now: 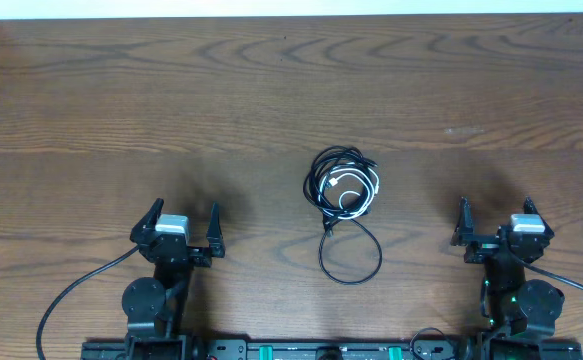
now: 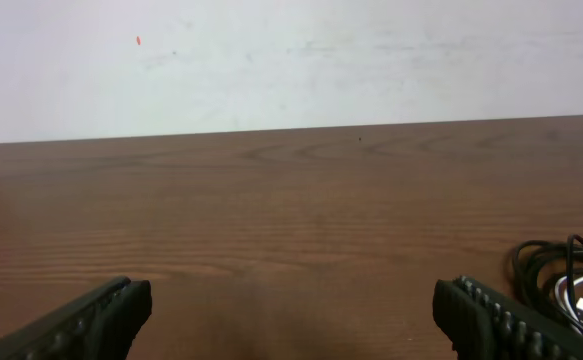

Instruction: Untangle cables

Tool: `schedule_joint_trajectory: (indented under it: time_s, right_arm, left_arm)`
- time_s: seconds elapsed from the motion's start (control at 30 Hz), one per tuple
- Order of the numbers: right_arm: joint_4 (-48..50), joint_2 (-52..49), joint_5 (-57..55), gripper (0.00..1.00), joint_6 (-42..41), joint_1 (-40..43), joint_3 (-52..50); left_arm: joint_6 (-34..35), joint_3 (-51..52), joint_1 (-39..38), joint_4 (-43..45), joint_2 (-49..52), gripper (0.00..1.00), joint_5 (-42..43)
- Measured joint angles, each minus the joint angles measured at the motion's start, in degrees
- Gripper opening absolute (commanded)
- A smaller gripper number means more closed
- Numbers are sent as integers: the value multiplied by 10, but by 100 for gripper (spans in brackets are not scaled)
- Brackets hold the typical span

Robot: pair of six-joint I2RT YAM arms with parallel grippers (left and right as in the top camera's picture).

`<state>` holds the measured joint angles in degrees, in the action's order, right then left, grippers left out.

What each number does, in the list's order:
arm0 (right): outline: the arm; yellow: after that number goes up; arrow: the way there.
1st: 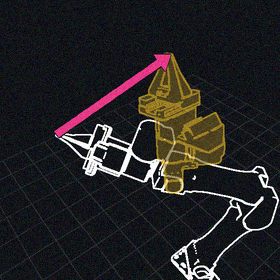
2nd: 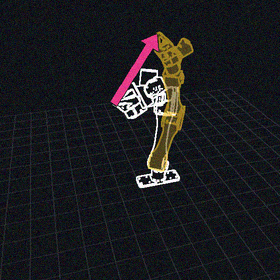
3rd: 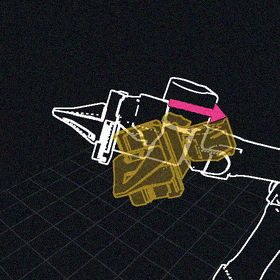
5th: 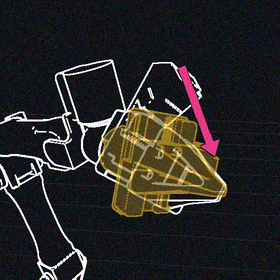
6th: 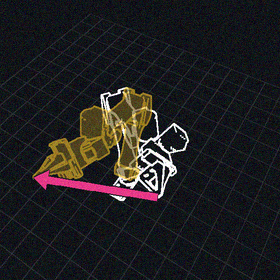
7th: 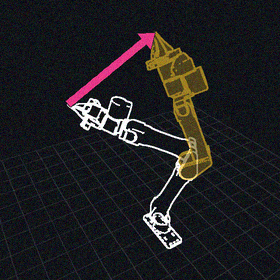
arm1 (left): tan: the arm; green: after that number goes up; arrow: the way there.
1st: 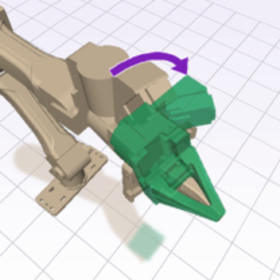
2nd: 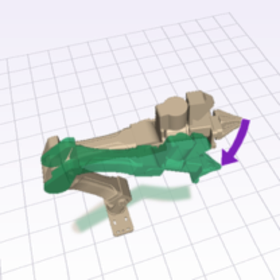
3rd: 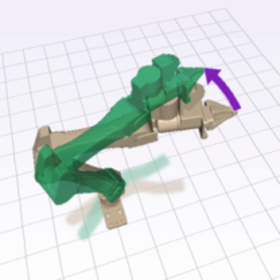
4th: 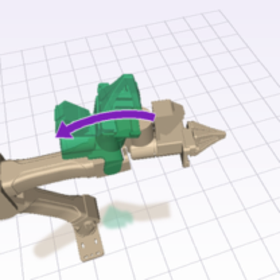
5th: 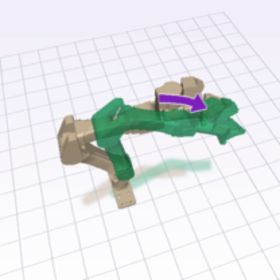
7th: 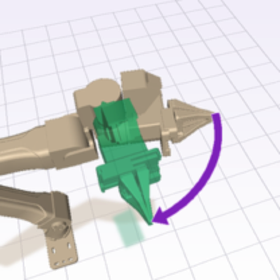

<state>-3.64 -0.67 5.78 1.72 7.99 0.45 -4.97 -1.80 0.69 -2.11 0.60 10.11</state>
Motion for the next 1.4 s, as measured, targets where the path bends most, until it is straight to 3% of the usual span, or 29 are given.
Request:
schedule_joint_trajectory:
  time_s: [0.43, 0.8, 1.4]
  right_arm:
    - [0, 0, 0, 99, 0, 0, 0]
    - [0, 0, 0, 99, 0, 0, 0]
    - [0, 0, 0, 99, 0, 0, 0]
  left_arm:
    - [2, 0, 0, 0, 0, 97, 0]
    - [78, 0, 0, 0, 0, 97, 0]
    - [110, -38, 0, -61, 0, 97, 35]
